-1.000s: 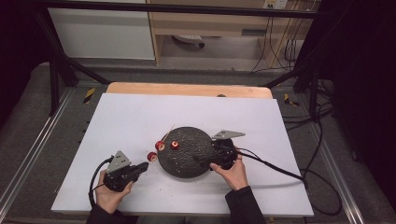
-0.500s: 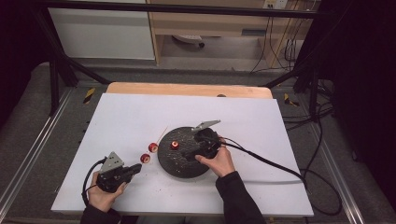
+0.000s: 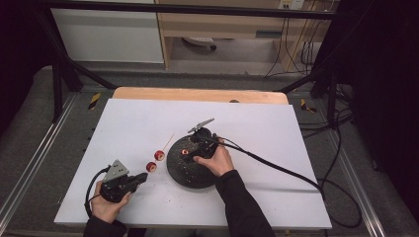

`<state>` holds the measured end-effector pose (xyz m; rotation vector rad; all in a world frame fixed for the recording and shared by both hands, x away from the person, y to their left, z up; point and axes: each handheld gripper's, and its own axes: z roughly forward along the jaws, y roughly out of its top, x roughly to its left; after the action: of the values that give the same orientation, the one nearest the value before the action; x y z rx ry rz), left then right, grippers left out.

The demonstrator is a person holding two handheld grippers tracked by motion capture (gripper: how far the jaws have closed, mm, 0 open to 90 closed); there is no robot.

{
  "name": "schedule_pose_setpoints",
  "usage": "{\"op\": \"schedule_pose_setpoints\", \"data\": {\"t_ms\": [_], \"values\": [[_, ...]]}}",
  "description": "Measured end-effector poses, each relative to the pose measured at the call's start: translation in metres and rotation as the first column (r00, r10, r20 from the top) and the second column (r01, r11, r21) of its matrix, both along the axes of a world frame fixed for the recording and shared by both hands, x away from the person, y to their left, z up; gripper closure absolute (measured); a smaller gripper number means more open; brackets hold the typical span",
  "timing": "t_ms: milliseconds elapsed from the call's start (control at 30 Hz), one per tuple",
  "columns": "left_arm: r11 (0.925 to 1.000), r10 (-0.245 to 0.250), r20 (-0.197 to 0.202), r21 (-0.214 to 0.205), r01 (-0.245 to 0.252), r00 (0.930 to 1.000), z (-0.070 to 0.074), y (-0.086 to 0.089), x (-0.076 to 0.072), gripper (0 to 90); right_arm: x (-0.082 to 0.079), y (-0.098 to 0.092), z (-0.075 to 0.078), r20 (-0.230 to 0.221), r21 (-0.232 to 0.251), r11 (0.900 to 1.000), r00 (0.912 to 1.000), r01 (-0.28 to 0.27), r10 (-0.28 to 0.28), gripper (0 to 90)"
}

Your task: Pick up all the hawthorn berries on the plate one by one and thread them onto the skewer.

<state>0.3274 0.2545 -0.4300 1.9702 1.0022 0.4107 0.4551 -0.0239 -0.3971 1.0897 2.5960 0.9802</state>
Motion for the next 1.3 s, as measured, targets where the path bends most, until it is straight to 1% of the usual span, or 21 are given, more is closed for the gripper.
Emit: {"op": "schedule_pose_setpoints", "data": {"t_ms": [133, 267, 333, 400, 533, 633, 700, 867, 967, 1000, 1067, 1133, 1267, 1300], "values": [[1.0000, 0.000, 0.002, 0.002, 0.000, 1.0000, 0.000, -0.001, 0.000, 88.3, 0.006, 0.004, -0.003, -0.023, 0.001, 1.0000, 0.9997, 0.005, -0.005, 14.3], [1.0000, 0.000, -0.001, 0.007, 0.000, 1.0000, 0.000, 0.000, 0.001, 88.3, 0.011, 0.008, -0.009, -0.048, -0.022, 0.9997, 0.9988, 0.008, -0.009, 18.9], [1.0000, -0.001, -0.001, 0.008, 0.001, 1.0000, -0.001, 0.000, 0.001, 88.4, 0.013, 0.011, -0.010, -0.047, -0.030, 0.9995, 0.9989, 0.000, -0.001, 22.5], [1.0000, -0.001, -0.002, 0.007, 0.001, 1.0000, -0.001, -0.001, 0.001, 88.3, 0.015, 0.014, -0.013, -0.062, -0.024, 0.9997, 0.9981, -0.003, 0.001, 26.3], [1.0000, -0.001, -0.003, 0.005, 0.001, 1.0000, -0.001, -0.001, 0.001, 88.3, 0.020, 0.018, -0.018, -0.078, -0.019, 0.9997, 0.9968, 0.015, -0.017, 35.9], [1.0000, -0.004, -0.004, 0.005, 0.004, 1.0000, -0.001, -0.001, 0.001, 88.3, 0.022, 0.019, -0.021, -0.099, -0.014, 0.9997, 0.9948, 0.022, -0.023, 42.7], [1.0000, -0.004, -0.006, 0.005, 0.004, 1.0000, -0.001, -0.001, 0.001, 88.3, 0.023, 0.019, -0.022, -0.109, -0.011, 0.9999, 0.9940, 0.013, -0.014, 46.6], [0.9999, -0.009, -0.007, 0.009, 0.009, 0.9999, -0.001, -0.002, 0.002, 88.3, 0.025, 0.020, -0.024, -0.127, -0.002, 1.0000, 0.9918, 0.010, -0.010, 54.3], [0.9999, -0.010, -0.009, 0.010, 0.010, 0.9999, -0.001, -0.002, 0.002, 88.3, 0.025, 0.020, -0.025, -0.130, -0.006, 1.0000, 0.9915, -0.002, 0.001, 57.7], [0.9999, -0.010, -0.009, 0.010, 0.010, 0.9999, -0.001, -0.002, 0.002, 88.4, 0.025, 0.021, -0.026, -0.136, 0.001, 1.0000, 0.9907, 0.002, -0.002, 58.2], [0.9999, -0.011, -0.009, 0.010, 0.011, 0.9999, -0.001, -0.002, 0.002, 88.3, 0.026, 0.020, -0.026, -0.137, -0.009, 0.9999, 0.9905, -0.008, 0.006, 60.2], [0.9999, -0.010, -0.010, 0.010, 0.010, 0.9999, -0.002, -0.002, 0.002, 88.3, 0.026, 0.020, -0.027, -0.139, -0.008, 0.9999, 0.9902, -0.012, 0.010, 61.6], [0.9999, -0.010, -0.008, 0.010, 0.010, 0.9999, -0.001, -0.002, 0.002, 88.3, 0.026, 0.020, -0.027, -0.143, -0.008, 0.9999, 0.9897, -0.012, 0.011, 62.0], [0.9999, -0.010, -0.008, 0.009, 0.011, 0.9999, -0.001, -0.002, 0.002, 88.3, 0.025, 0.020, -0.026, -0.136, -0.008, 0.9999, 0.9906, -0.011, 0.010, 62.1]]}}
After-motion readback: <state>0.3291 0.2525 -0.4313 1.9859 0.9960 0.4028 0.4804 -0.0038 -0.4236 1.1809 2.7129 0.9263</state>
